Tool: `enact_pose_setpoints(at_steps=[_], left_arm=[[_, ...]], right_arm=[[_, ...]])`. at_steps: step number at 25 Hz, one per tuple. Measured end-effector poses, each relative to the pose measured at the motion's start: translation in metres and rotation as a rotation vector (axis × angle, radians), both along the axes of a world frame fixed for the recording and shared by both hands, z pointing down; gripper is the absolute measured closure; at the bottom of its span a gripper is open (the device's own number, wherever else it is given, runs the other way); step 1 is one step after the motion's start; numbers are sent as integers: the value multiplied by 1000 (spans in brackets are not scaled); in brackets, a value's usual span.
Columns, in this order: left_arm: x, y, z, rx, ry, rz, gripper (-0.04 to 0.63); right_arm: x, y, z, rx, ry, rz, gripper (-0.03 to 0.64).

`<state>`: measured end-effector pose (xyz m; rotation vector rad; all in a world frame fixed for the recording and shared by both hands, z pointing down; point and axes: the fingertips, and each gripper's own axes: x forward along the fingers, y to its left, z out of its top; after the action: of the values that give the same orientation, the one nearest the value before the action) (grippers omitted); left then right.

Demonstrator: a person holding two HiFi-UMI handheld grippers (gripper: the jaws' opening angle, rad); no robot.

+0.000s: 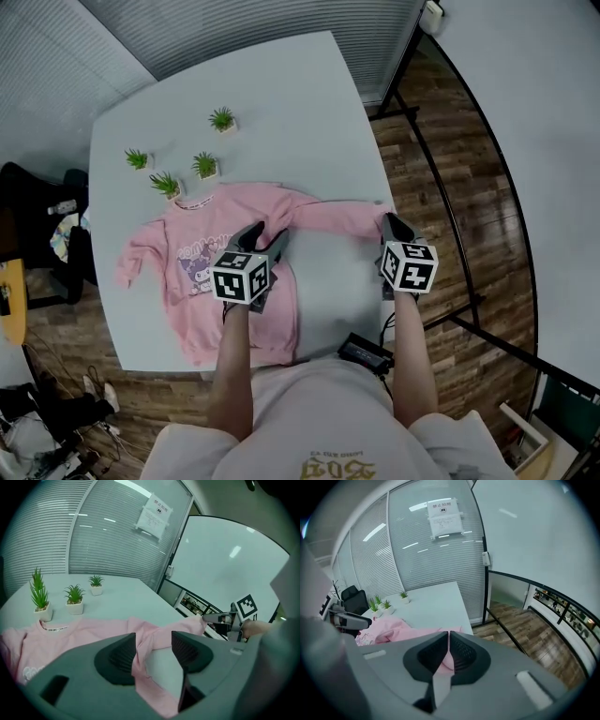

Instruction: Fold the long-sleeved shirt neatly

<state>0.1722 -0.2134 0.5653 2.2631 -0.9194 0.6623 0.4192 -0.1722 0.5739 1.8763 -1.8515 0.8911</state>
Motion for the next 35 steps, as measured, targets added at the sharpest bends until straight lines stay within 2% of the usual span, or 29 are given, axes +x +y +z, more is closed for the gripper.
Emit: enact_pose_setpoints(at_steps=[10, 17, 24, 35], left_arm=[[-12, 10, -40, 42, 30, -29, 345], [-27, 23, -63, 78, 29, -67, 336], [-42, 32, -81, 117, 24, -100, 334], [-81, 37, -91, 137, -8, -183, 331]], right_arm=[[15, 16, -67, 161, 8, 48, 592], [12, 32, -98, 229, -19, 54, 592], [-8, 32, -109, 262, -44, 13, 592], [-56, 12, -115, 277, -51, -117, 592]])
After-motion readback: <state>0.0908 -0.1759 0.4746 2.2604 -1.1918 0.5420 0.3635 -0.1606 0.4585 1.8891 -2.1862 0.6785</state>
